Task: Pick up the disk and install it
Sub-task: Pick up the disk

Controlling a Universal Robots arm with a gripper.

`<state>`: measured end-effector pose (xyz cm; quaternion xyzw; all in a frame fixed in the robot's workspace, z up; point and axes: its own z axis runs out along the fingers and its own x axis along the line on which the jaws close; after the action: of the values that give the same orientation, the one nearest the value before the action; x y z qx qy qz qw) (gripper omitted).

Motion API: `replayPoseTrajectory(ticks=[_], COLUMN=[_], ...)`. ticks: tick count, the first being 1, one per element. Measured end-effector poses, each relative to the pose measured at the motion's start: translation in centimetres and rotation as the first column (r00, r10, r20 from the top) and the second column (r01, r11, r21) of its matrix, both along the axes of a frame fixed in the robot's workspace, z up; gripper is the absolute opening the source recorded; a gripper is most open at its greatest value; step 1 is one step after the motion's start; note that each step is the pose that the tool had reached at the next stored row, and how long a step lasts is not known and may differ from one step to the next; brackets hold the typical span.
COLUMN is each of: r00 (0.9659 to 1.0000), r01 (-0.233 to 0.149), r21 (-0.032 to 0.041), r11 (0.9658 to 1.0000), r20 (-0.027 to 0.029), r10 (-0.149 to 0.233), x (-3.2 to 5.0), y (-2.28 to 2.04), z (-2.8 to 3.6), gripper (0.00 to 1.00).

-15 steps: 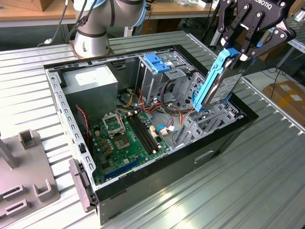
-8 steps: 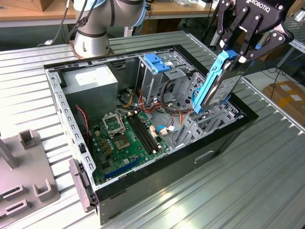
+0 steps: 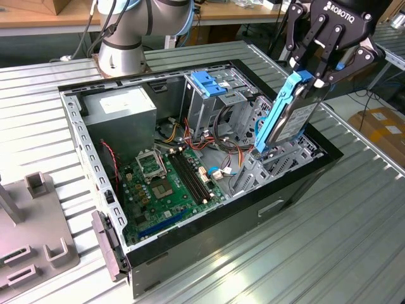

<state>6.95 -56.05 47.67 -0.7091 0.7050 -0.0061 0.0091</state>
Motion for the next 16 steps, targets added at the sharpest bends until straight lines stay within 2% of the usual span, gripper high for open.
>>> replayPoseTrajectory(ticks=[8,10,16], r00=[1.0,1.0,0.9999], r01=[0.005,0.005,0.015], r21=[-0.0003,-0.0002,-0.0002], r11=[1.0,1.0,0.9999], r20=[0.0,0.0,0.0], r10=[-0.005,-0.005,-0.015], x=[0.0,0.0,0.0], y=[-0.15,-0.15,-0.15], z=[-0.39,-0.73,-0.82], gripper=[0.37,0.37,0.37])
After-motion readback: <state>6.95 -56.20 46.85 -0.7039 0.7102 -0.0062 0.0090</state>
